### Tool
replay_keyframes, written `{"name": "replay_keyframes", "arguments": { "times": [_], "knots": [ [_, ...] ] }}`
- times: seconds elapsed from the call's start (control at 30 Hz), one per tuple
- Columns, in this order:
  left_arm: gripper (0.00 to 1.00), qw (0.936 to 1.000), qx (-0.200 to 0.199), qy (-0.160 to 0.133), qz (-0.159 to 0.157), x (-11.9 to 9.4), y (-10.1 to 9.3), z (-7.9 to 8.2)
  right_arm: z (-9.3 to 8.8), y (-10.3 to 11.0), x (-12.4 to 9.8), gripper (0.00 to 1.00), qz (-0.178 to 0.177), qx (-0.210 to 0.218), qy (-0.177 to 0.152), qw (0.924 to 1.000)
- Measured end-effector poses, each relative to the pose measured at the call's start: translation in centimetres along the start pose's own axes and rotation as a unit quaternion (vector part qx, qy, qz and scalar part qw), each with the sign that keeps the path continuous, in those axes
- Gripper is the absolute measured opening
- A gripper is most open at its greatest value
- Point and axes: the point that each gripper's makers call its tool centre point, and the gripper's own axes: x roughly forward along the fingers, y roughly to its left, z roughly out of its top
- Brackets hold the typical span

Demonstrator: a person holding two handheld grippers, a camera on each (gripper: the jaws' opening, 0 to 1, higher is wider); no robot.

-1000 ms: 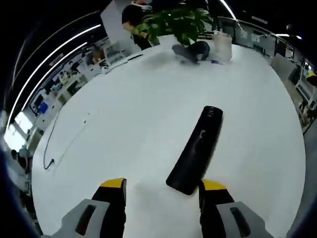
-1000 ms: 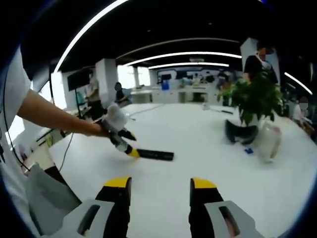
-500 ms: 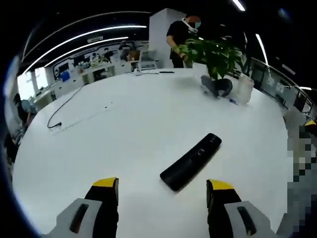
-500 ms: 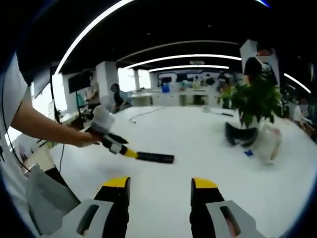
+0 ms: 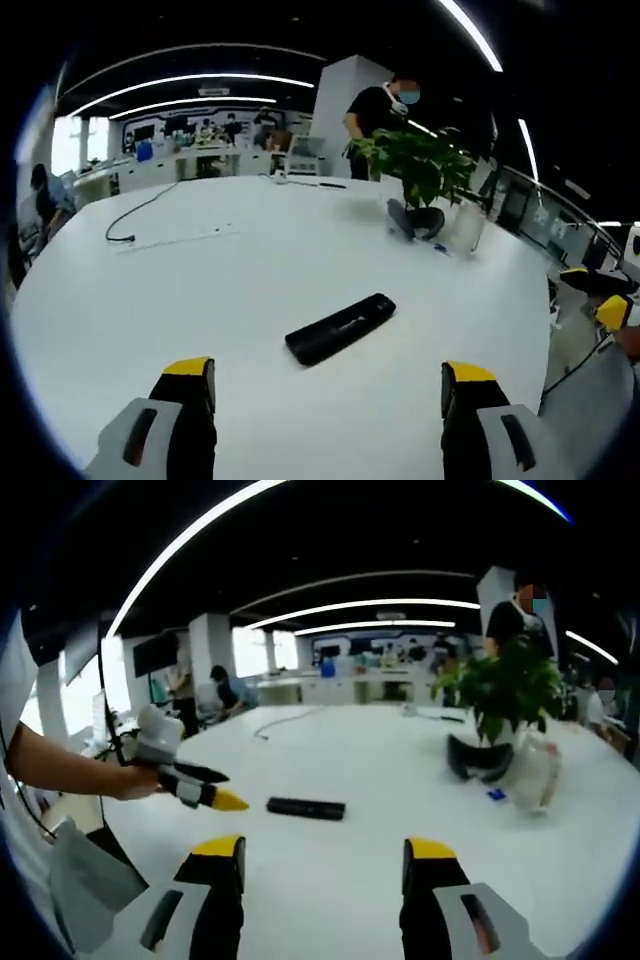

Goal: Press the specified remote control buttons in sequence, fully releasing each button before pressing the next.

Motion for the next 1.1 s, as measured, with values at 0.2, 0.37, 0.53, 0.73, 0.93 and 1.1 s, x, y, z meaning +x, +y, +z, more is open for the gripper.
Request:
{"name": "replay_keyframes", "arguments": {
  "times": [0.2,0.37,0.53,0.73,0.93,1.1],
  "knots": [
    [1.0,0.9987,-0.013,-0.045,0.019,-2.6,0.0,1.0,0.2,-0.2,-0.1,0.75,-0.013,-0.011,-0.009,0.9998],
    [1.0,0.9985,-0.011,-0.042,0.035,-4.3,-0.3,0.3,0.5,-0.6,-0.2,0.82,-0.024,-0.011,-0.017,0.9995],
    [1.0,0.9965,-0.026,-0.055,0.058,-6.4,-0.6,-0.3,0.5,-0.9,-0.2,0.85,-0.032,-0.012,-0.02,0.9992],
    [1.0,0.9925,-0.036,-0.08,0.085,-8.7,-0.5,-0.1,0.5,-1.2,-0.2,0.91,-0.041,-0.014,-0.018,0.9989],
    [1.0,0.9866,-0.007,-0.102,0.127,-11.0,-0.1,-0.1,0.4,-1.1,-0.1,0.92,-0.043,-0.019,-0.016,0.9988],
    [1.0,0.9834,0.014,-0.098,0.152,-12.2,0.1,-1.0,0.6,-1.5,-0.2,0.92,-0.049,-0.01,-0.021,0.9985]
  ]
}}
